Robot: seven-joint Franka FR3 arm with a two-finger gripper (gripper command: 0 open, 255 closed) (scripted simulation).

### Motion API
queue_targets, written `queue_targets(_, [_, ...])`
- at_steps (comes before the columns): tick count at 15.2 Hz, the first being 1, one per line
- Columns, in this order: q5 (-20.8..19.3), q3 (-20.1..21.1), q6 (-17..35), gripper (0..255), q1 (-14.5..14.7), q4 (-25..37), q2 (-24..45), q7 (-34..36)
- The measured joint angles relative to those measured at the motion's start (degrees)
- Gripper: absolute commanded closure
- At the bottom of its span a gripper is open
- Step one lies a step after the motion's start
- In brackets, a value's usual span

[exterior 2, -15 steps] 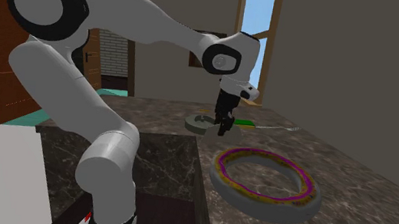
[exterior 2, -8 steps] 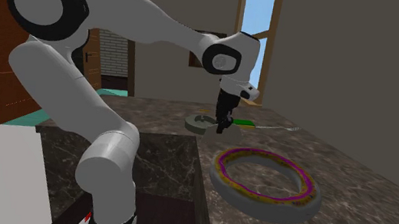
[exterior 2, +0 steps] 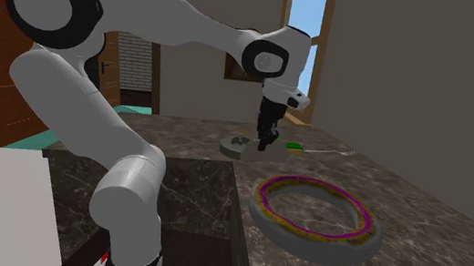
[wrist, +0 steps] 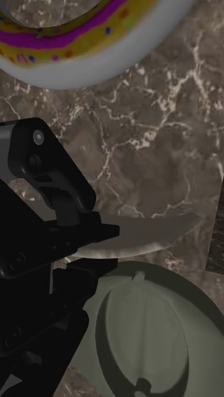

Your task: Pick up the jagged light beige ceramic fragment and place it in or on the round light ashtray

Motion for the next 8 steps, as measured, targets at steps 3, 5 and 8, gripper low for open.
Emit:
queue_targets(3, [-0.4, -0.3, -2.0, 255, -0.1, 2.3, 0.2, 0.6])
queue_targets(5, [-0.6, -0.5, -3.4, 255, -0.2, 3.7, 0.2, 1.0])
queue_targets(8, [-1.0, -1.0, -5.6, 255, -0.3, 5.9, 0.2, 1.5])
